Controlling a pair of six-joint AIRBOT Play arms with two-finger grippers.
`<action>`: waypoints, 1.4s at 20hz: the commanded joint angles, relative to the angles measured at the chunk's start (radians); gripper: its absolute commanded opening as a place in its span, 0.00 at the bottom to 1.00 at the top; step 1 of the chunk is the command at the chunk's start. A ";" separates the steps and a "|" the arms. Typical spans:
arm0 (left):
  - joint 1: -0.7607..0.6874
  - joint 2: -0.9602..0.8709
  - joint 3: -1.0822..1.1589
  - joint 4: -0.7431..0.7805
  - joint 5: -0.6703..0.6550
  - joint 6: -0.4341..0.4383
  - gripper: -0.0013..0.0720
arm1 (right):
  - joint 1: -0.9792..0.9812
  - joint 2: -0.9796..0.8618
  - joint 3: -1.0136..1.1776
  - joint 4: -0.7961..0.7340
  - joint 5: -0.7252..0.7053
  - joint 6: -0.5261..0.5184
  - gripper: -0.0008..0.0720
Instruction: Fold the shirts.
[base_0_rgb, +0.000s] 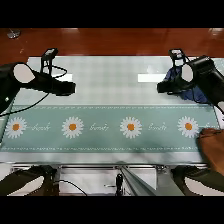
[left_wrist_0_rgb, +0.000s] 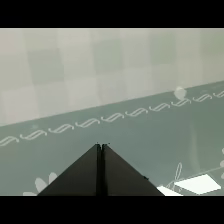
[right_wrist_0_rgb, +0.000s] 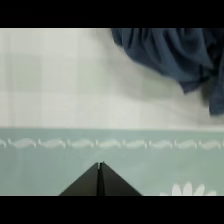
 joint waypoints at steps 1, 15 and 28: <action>0.003 -0.007 0.000 0.013 0.142 0.014 0.27 | -0.012 -0.004 0.000 -0.157 -0.268 0.057 0.52; 0.025 -0.087 -0.001 0.146 0.352 0.010 0.98 | -0.578 -0.392 0.142 -0.048 -0.293 0.136 0.84; 0.171 0.021 0.124 0.221 -0.108 0.010 0.98 | -0.593 -0.209 0.407 0.587 -0.200 -0.359 0.04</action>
